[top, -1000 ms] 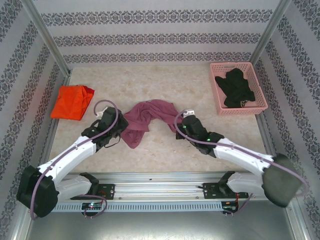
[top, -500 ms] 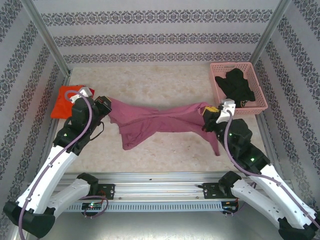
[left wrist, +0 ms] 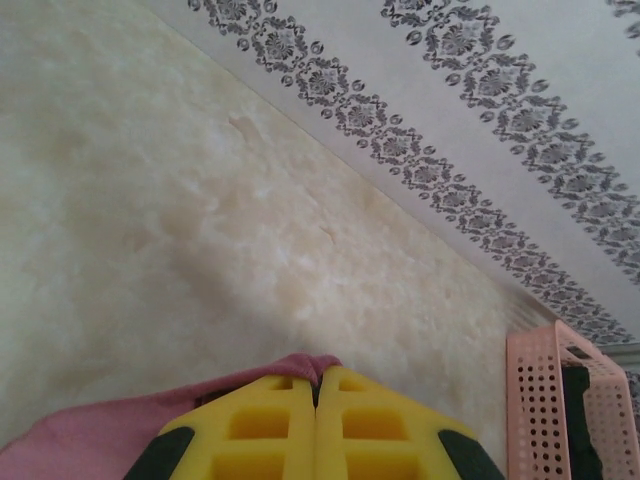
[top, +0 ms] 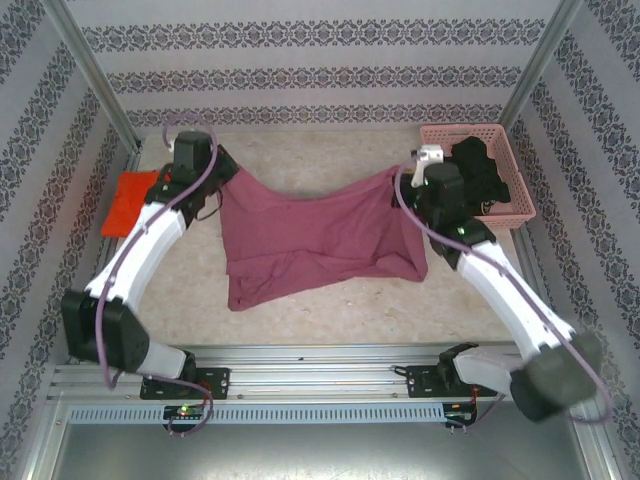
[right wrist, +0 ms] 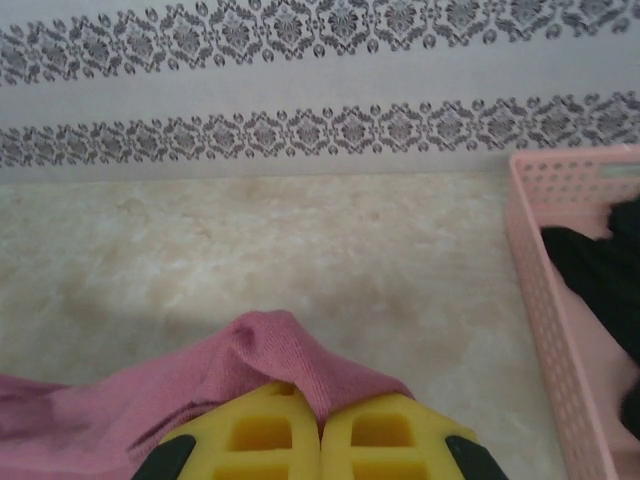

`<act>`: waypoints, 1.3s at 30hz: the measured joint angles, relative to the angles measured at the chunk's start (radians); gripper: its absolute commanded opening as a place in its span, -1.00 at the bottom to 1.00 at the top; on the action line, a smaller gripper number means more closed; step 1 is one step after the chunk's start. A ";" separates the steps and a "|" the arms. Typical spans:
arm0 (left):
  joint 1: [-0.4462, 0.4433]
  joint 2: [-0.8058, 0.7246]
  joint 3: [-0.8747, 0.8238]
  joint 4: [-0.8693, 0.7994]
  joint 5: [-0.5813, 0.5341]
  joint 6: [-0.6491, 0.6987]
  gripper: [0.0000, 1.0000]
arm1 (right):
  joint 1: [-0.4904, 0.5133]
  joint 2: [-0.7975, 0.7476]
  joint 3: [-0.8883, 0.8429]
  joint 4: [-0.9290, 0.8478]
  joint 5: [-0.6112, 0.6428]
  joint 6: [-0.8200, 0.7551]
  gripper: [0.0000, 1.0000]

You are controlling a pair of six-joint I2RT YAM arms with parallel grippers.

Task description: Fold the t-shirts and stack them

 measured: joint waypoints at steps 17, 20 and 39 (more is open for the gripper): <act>0.126 0.233 0.837 -0.075 0.127 0.054 -1.00 | -0.097 0.233 0.645 0.124 -0.233 -0.028 -1.00; 0.126 0.087 0.589 -0.039 0.127 0.052 -1.00 | -0.108 0.146 0.483 0.134 -0.248 -0.027 -1.00; 0.126 -0.277 -0.619 -0.068 0.110 -0.034 1.00 | -0.063 -0.171 -0.595 0.073 -0.233 0.296 0.62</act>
